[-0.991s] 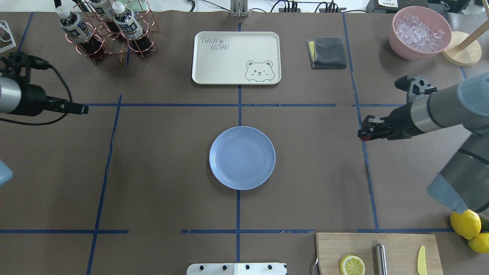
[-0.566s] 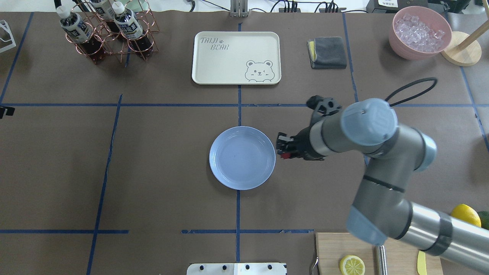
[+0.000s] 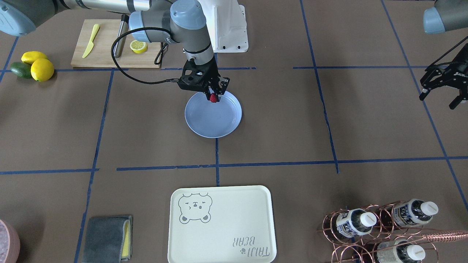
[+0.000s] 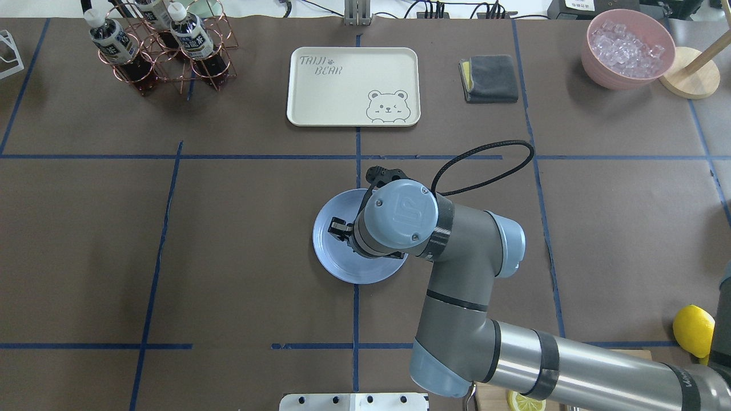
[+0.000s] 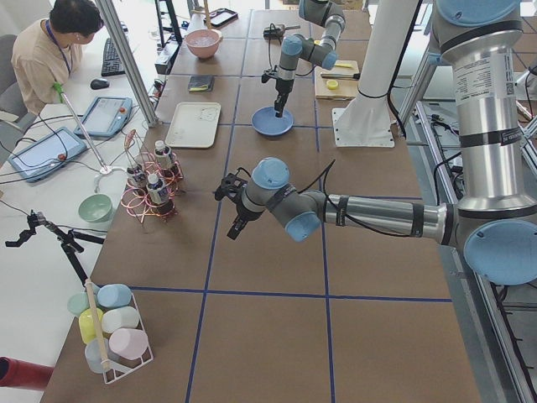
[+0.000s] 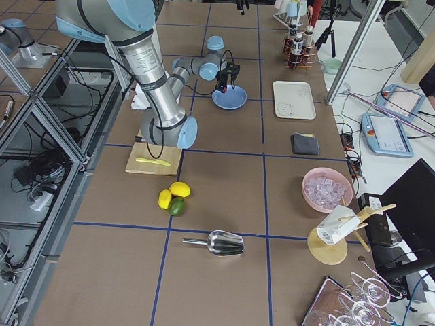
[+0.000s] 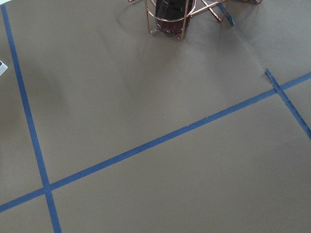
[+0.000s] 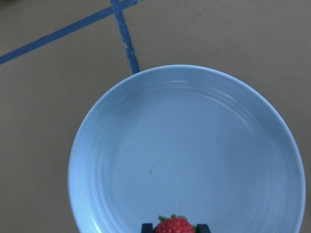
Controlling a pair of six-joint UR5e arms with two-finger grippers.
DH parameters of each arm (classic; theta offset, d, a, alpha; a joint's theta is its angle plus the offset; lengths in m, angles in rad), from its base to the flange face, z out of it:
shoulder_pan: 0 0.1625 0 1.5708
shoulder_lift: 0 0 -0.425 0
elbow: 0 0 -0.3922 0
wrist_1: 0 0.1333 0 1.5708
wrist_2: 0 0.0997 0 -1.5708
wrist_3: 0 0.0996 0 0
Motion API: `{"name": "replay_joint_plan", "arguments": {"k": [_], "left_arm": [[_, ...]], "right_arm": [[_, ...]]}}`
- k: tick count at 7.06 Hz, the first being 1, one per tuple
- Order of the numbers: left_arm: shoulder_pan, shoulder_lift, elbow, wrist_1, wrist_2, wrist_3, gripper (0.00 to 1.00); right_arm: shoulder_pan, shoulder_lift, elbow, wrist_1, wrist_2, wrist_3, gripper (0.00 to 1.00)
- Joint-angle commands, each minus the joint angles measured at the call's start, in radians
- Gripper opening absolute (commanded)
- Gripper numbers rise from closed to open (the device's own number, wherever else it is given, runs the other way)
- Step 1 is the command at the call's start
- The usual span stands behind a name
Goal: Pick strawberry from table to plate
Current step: 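Carry the strawberry with the right gripper over the light blue plate, then lower the strawberry onto the plate and open the right gripper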
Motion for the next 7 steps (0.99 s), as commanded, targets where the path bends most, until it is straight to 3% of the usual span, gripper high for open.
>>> {"name": "replay_joint_plan", "arguments": {"k": [1, 7], "left_arm": [[-0.004, 0.001, -0.004, -0.001, 0.000, 0.000, 0.95], [-0.010, 0.001, -0.005, -0.001, 0.000, 0.000, 0.95]], "right_arm": [[-0.003, 0.024, -0.054, 0.001, -0.032, 0.004, 0.00], [-0.009, 0.030, -0.095, -0.002, -0.034, 0.001, 0.00]]}}
